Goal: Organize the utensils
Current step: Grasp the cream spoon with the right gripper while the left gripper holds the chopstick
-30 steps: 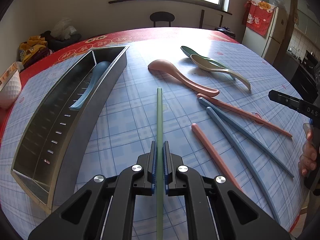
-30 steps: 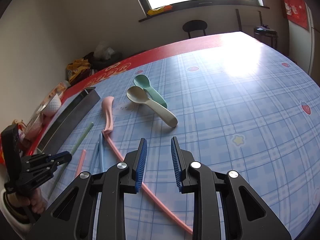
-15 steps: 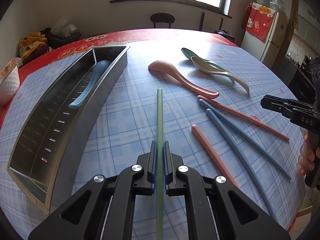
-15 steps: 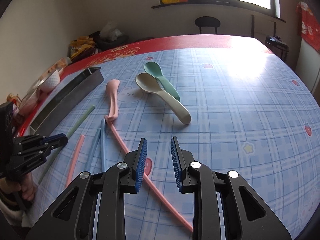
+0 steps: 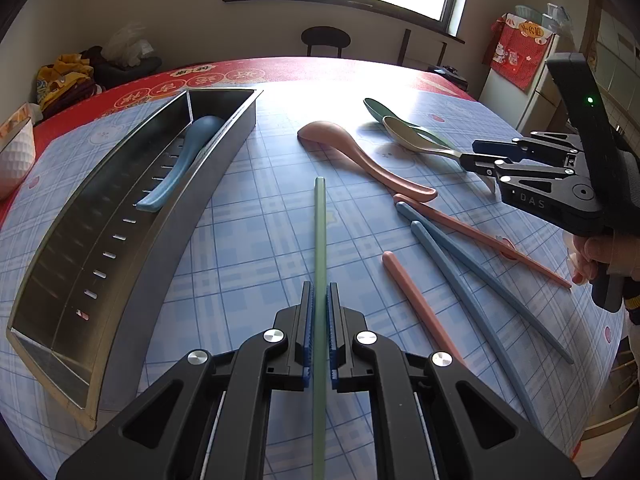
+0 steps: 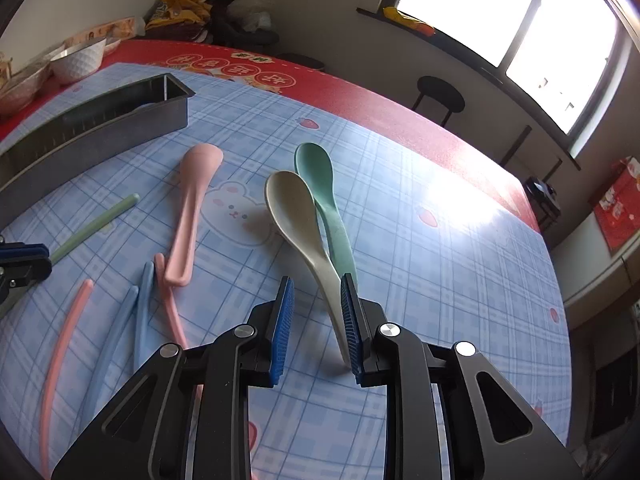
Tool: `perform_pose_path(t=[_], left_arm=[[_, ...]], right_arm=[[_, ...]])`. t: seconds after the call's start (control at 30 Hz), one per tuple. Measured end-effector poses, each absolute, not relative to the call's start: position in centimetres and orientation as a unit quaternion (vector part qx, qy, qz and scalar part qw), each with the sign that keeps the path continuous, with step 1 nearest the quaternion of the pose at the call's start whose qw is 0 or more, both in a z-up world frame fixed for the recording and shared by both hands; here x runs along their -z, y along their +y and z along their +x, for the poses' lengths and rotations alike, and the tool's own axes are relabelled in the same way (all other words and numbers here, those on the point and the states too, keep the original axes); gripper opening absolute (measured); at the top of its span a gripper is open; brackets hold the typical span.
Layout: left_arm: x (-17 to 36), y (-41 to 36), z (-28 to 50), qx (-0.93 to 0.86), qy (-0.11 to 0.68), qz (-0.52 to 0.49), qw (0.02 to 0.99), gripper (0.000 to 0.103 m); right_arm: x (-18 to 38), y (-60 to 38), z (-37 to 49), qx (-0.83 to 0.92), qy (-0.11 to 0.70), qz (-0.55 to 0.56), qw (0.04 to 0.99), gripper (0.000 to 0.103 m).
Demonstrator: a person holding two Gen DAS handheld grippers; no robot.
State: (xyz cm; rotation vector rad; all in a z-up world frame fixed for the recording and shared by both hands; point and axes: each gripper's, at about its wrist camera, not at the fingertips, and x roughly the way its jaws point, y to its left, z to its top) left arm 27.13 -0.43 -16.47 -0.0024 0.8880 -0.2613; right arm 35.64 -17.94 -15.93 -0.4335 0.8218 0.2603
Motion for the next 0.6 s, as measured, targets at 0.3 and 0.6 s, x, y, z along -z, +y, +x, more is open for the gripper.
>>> perform_pose_path(t=[0.3, 0.6], left_arm=[[16.5, -0.1, 27.3, 0.13, 0.429, -0.009, 0.894, 0.007], [16.6, -0.5, 27.3, 0.123, 0.428, 0.007, 0.896, 0.007]], right_arm=[[17.1, -18.4, 37.3, -0.083, 0.412, -0.204, 0.884, 0.017], [17.2, -19.6, 37.1, -0.099, 0.427, -0.172, 0.882, 0.01]])
